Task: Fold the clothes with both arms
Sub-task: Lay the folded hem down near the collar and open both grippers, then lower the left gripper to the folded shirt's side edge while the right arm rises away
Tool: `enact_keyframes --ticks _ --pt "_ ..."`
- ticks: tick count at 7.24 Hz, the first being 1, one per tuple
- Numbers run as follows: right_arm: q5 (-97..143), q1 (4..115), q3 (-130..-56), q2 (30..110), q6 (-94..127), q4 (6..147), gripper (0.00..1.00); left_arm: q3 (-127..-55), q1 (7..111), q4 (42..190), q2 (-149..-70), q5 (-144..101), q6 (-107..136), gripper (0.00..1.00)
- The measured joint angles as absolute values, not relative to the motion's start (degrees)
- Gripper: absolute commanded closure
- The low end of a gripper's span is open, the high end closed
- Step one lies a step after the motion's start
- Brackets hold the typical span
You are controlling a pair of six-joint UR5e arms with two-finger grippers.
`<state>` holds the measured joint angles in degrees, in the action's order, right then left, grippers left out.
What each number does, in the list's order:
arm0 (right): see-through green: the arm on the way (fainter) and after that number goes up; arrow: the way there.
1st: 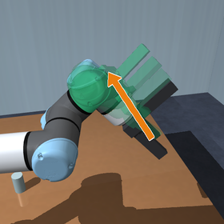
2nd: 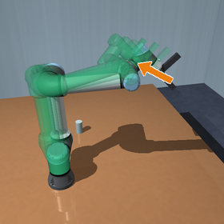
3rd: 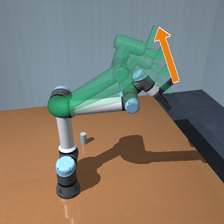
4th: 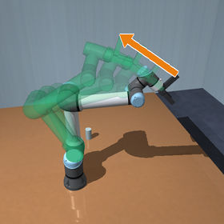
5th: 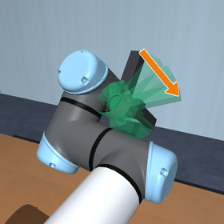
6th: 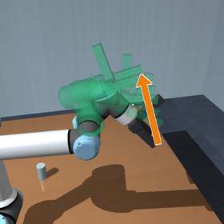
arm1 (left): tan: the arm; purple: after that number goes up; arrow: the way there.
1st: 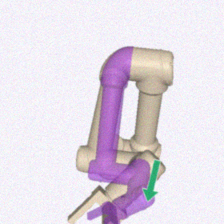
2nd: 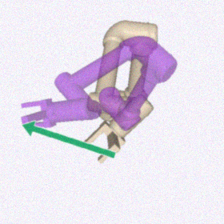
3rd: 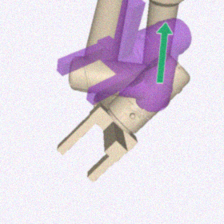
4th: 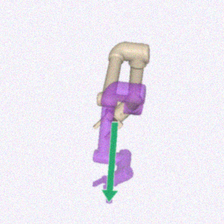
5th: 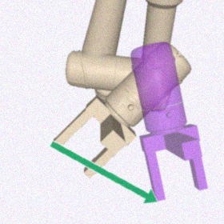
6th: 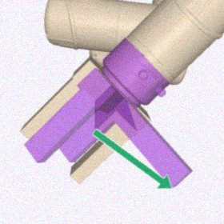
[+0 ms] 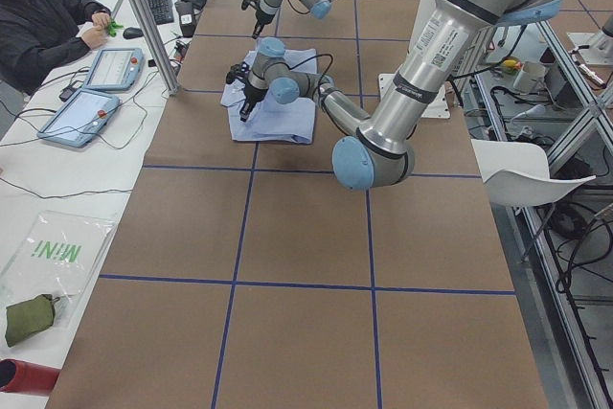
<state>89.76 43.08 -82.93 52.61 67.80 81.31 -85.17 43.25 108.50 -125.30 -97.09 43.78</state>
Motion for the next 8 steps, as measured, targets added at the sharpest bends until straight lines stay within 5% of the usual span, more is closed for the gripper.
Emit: enact_keyframes --ticks 5,8 --pt "103.20 49.25 -82.79 53.02 59.98 79.70 0.01 -85.85 47.73 109.68 -123.83 -102.14 32.90 0.00" --pt "104.70 49.79 -88.12 56.38 59.73 79.76 0.01 -91.41 42.97 121.74 -113.43 -102.81 42.45 0.01"
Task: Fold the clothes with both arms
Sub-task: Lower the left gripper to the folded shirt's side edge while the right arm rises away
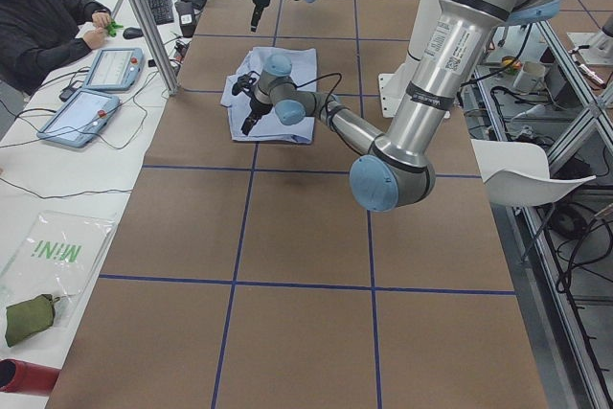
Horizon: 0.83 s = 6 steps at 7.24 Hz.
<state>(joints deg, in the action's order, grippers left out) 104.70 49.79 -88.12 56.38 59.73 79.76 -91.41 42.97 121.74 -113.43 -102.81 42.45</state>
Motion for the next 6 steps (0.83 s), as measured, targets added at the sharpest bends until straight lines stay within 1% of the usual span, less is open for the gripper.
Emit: enact_keyframes --ticks 1,2,3,4,5,6 --pt "104.65 49.82 -88.59 56.64 59.75 79.78 0.01 -92.64 40.82 125.00 -110.51 -103.25 45.76 0.01" --pt "104.57 49.83 -88.84 56.72 59.76 79.75 0.01 -94.18 38.65 127.55 -107.73 -103.35 48.49 0.07" --pt "104.53 49.83 -89.08 56.78 59.81 79.71 0.01 -96.27 36.30 129.07 -105.15 -103.21 51.39 0.18" --pt "104.49 49.83 -89.22 56.83 59.86 79.66 0.01 -98.28 33.85 129.73 -103.05 -102.62 54.43 0.33" --pt "104.45 49.83 -89.26 56.85 59.86 79.64 0.01 -99.53 31.49 130.01 -101.75 -101.45 57.25 0.41" --pt "104.43 49.83 -89.28 56.85 59.86 79.63 0.01 -100.12 29.52 130.11 -101.20 -100.40 59.46 0.43"
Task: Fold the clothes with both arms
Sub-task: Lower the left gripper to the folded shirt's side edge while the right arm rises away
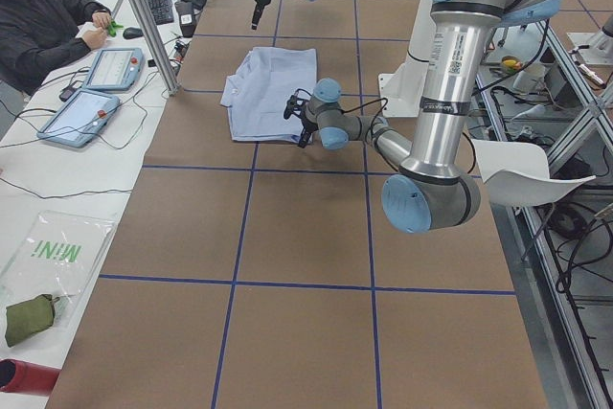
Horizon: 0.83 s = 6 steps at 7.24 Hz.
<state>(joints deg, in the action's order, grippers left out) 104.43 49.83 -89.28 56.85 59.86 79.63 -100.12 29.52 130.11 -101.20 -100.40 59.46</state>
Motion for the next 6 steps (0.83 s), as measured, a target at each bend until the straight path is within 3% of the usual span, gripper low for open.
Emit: enact_keyframes --ticks 2,3,4,5,6 --pt "104.40 49.83 -89.30 56.79 59.87 79.63 0.01 -100.41 27.73 130.16 -100.94 -99.74 61.25 0.46" --pt "104.36 49.83 -89.41 56.80 59.91 79.63 0.01 -100.42 27.52 130.16 -100.92 -99.69 61.44 0.56" --pt "104.34 49.83 -89.63 56.86 59.93 79.63 0.01 -100.40 27.46 130.16 -100.92 -99.69 61.49 0.73" --pt "104.33 49.83 -89.82 56.93 59.94 79.63 0.01 -100.40 27.44 130.17 -100.95 -99.73 61.51 0.99" --pt "104.22 49.82 -89.95 56.99 59.94 79.63 0.00 -100.48 27.43 130.17 -100.98 -99.73 61.52 1.00"
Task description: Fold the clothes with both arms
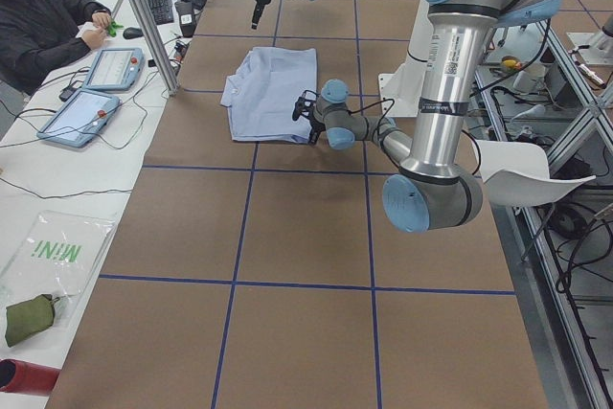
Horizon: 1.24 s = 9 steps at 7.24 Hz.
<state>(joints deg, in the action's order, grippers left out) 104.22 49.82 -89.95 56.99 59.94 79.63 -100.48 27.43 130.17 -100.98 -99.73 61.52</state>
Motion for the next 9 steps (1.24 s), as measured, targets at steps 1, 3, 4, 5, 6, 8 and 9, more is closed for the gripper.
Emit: enact_keyframes --ticks 1,3,4,5,6,8,9 --pt "103.92 49.70 -90.03 57.02 59.94 79.63 0.01 -100.57 27.44 130.17 -101.01 -99.70 61.50 1.00" --pt "103.51 49.29 -90.11 57.08 60.01 79.61 0.01 -101.21 27.65 130.12 -100.59 -99.80 60.91 1.00" --pt "103.47 48.90 -90.28 57.07 60.22 79.57 0.01 -102.11 28.14 130.02 -99.56 -99.90 59.48 1.00" --pt "103.45 48.35 -90.72 57.05 60.51 79.57 0.01 -102.54 29.47 129.94 -98.43 -99.88 56.46 1.00" --pt "103.28 47.57 -91.43 57.04 60.98 79.62 0.01 -101.91 32.14 129.84 -97.80 -99.82 52.07 1.00" --pt "102.57 45.42 -93.38 56.93 63.48 79.82 0.01 -96.41 40.17 129.84 -98.90 -99.88 41.87 1.00" --pt "102.36 44.24 -94.47 56.73 65.20 79.91 0.00 -90.33 44.51 130.01 -102.50 -99.89 37.23 1.00"
